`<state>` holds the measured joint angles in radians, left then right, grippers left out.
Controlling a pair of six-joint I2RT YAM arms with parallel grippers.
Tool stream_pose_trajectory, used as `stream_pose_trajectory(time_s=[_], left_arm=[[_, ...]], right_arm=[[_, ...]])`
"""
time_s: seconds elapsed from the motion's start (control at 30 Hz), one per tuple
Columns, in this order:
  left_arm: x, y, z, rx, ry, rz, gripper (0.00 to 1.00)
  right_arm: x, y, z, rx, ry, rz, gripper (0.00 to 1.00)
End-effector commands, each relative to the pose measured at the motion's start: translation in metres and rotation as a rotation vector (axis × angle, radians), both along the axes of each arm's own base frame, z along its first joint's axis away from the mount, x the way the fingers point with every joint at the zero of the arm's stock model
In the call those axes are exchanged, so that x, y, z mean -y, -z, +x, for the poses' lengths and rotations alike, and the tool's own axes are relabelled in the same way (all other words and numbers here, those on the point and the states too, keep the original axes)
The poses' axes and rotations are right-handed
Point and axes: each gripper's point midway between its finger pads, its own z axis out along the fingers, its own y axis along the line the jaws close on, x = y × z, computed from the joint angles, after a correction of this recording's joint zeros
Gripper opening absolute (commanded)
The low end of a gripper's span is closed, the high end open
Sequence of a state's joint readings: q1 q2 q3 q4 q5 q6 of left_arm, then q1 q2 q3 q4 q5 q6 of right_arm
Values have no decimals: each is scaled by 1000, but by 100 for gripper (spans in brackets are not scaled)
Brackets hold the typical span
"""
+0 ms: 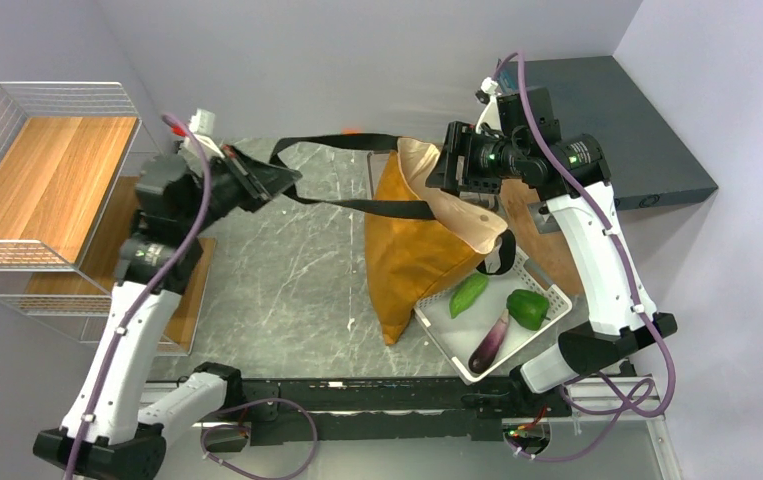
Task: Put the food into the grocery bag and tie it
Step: Tie the grocery bag at the center of the board.
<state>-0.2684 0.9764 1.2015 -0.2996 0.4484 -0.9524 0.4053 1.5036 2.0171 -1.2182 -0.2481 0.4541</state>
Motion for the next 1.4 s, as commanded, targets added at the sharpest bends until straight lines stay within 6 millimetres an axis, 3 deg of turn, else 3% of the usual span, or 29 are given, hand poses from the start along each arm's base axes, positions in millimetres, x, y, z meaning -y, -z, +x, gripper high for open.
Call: stream_pose_trajectory(time_s=[0.0, 0.13, 0.27, 0.43, 0.53, 0.57, 0.73, 0.9, 1.1, 1.2, 1.27, 1.37], left_arm=[[-31, -10, -12, 1, -20, 189, 0], [-43, -48, -17, 68, -47, 224, 0], [-44, -72, -16, 104, -41, 195, 0], [-45, -78, -17, 108, -24, 193, 0], [-48, -76, -18, 102, -19, 196, 0], [-49, -75, -18, 101, -18, 197, 0], [-55, -74, -19, 96, -33, 201, 0], [-59, -74, -20, 96, -41, 202, 0], [-58, -68, -23, 92, -34, 211, 0], [-59, -67, -24, 92, -38, 212, 0], [-59, -67, -27, 96, -39, 216, 0], [-60, -67, -30, 97, -42, 224, 0]], right_arm=[[3, -23, 4, 86, 46, 43, 71], [20, -20, 12, 105, 120, -34, 81], [52, -22, 27, 136, 284, -112, 88], [97, -18, 40, 183, 439, -167, 90], [124, -6, 38, 161, 562, -175, 90], [129, 6, 34, 129, 592, -169, 90], [137, 53, 8, 3, 719, -40, 88], [143, 79, -12, -53, 786, 21, 84], [125, 111, -29, -167, 701, 48, 83], [125, 134, -42, -223, 719, 48, 83], [127, 138, -45, -216, 736, 64, 83], [118, 123, -38, -162, 658, 108, 85]])
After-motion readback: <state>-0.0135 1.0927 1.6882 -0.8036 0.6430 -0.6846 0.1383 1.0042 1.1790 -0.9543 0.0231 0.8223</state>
